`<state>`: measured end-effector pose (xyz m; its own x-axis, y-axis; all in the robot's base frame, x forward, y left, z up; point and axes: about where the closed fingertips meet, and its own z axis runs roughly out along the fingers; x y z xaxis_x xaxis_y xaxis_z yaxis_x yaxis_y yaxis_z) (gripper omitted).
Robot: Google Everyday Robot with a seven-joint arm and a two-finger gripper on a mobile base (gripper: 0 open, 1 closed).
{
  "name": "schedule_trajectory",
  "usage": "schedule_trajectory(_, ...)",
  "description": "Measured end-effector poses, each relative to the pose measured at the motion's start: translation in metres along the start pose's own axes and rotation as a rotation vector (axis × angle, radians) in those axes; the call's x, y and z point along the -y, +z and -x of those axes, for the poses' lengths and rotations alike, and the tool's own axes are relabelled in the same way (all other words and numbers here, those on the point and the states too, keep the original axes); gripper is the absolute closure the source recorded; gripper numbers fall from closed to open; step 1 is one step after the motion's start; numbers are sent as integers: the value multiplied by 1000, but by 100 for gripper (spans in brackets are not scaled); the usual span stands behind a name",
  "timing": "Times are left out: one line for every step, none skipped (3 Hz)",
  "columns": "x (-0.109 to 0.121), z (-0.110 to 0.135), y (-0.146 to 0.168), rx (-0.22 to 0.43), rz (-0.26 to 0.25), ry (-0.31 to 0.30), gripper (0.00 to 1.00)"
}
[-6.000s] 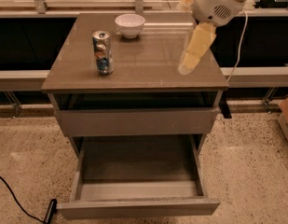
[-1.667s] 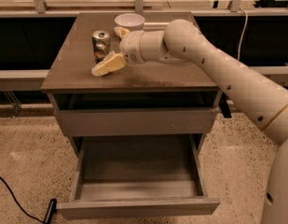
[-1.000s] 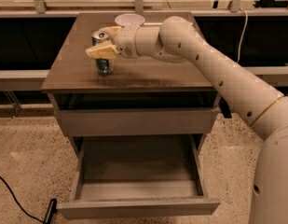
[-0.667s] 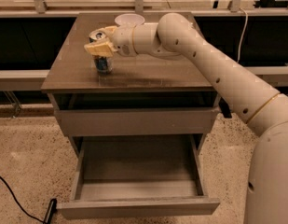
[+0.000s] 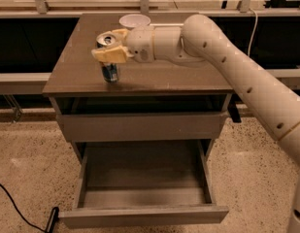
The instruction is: Place redbull can into middle drawer
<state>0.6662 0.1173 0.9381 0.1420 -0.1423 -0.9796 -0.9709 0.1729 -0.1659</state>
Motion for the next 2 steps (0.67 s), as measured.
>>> schedule_trajectory(-63,16,-56,-41,-38,25,100)
schedule_trajectory(-107,23,-89,-89,-139,68,100)
